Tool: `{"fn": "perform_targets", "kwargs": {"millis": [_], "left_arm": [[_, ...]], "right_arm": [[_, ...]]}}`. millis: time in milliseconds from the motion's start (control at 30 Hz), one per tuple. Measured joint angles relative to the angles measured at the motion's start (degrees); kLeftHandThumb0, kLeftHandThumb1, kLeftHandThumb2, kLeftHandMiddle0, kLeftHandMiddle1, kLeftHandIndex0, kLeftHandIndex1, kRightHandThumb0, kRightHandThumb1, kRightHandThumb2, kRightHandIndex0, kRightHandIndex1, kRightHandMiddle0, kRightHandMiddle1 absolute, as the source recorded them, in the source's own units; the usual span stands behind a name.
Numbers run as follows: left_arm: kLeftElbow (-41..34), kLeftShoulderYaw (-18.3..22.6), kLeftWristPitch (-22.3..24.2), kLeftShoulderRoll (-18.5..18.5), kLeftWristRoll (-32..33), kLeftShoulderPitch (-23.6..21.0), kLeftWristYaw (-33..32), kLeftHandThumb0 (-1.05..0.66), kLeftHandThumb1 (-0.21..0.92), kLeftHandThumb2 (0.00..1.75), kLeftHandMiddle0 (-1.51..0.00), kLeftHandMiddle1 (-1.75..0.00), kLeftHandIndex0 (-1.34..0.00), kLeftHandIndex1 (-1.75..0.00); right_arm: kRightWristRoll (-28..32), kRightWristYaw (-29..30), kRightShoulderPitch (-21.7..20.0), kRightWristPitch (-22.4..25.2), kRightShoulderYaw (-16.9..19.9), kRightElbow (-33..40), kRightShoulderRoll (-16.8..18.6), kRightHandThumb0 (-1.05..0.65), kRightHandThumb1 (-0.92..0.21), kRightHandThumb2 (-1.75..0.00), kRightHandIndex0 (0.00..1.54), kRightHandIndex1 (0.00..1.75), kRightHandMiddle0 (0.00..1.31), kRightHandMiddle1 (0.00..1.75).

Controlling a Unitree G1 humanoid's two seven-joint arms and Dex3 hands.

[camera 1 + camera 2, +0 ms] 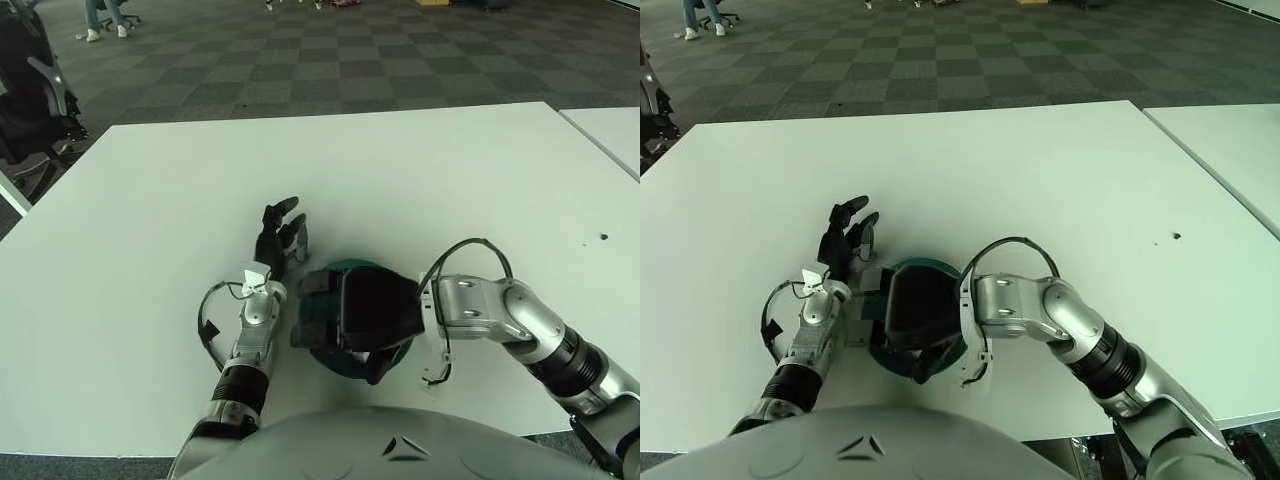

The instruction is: Put the charger into the plate.

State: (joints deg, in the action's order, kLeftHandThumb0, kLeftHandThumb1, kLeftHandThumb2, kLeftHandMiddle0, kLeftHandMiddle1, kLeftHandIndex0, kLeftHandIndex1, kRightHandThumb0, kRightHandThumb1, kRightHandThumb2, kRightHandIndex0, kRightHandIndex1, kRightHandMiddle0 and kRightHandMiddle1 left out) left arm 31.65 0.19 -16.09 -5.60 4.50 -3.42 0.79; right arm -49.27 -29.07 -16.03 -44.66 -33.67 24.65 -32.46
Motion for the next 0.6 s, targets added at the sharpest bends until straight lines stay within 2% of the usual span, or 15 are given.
{"fn": "perform_targets", "kwargs": {"millis": [267, 300, 333, 367, 433, 500, 600], "left_arm": [[5.1, 2.72, -2.28, -0.05, 2.43, -3.3, 7.02, -0.74, 0.92, 0.8, -0.4, -0.08, -0.04, -0.87], [5.79, 3.08, -2.48, -0.08, 2.72, -3.72, 7.77, -0.7, 0.92, 0.75, -0.27, -0.06, -0.03, -0.68], [4.07, 2.37, -1.43, -0.5, 2.51, -3.11, 7.46, -0.69, 0.92, 0.74, -0.22, -0.05, -0.02, -0.61], [1.01, 1.64, -0.22, -0.62, 1.98, -1.91, 6.57, -0.75, 0.92, 0.77, -0.14, -0.03, -0.01, -0.46], [-3.41, 0.62, 3.55, -0.86, 1.44, -0.57, 4.36, -0.82, 0.92, 0.8, -0.07, -0.01, -0.01, -0.3], [-4.5, 0.42, 7.68, -0.52, 1.34, -1.92, 3.07, -0.87, 0.92, 0.83, -0.03, -0.01, 0.0, -0.17], [-3.24, 1.39, 14.22, 0.6, 1.48, -6.54, 0.98, -0.86, 0.92, 0.9, -0.01, 0.0, 0.0, -0.06]], "right_arm": [[-0.23, 3.16, 2.34, -1.35, 0.76, -0.44, -0.4, -1.05, -0.92, -0.98, 0.0, 0.0, 0.0, 0.0], [-0.23, 3.43, 2.58, -1.51, 0.8, -0.45, -0.42, -1.05, -0.92, -0.97, 0.0, 0.0, 0.0, 0.0], [-0.22, 3.74, 2.75, -1.71, 0.81, -0.46, -0.41, -1.05, -0.92, -0.97, 0.0, 0.0, 0.0, 0.0], [-0.08, 4.07, 3.16, -1.85, 0.93, -0.42, -0.48, -1.05, -0.92, -0.95, 0.0, 0.0, 0.0, 0.0], [0.02, 4.26, 4.0, -1.91, 1.05, -0.46, -0.84, -1.05, -0.92, -0.94, 0.0, 0.0, 0.0, 0.0], [0.04, 4.26, 4.38, -2.01, 1.12, -0.57, -1.22, -1.05, -0.92, -0.94, 0.0, 0.0, 0.0, 0.0], [0.42, 4.49, 4.45, -2.08, 1.43, -0.57, -1.42, -1.05, -0.92, -0.95, 0.0, 0.0, 0.0, 0.0]]}}
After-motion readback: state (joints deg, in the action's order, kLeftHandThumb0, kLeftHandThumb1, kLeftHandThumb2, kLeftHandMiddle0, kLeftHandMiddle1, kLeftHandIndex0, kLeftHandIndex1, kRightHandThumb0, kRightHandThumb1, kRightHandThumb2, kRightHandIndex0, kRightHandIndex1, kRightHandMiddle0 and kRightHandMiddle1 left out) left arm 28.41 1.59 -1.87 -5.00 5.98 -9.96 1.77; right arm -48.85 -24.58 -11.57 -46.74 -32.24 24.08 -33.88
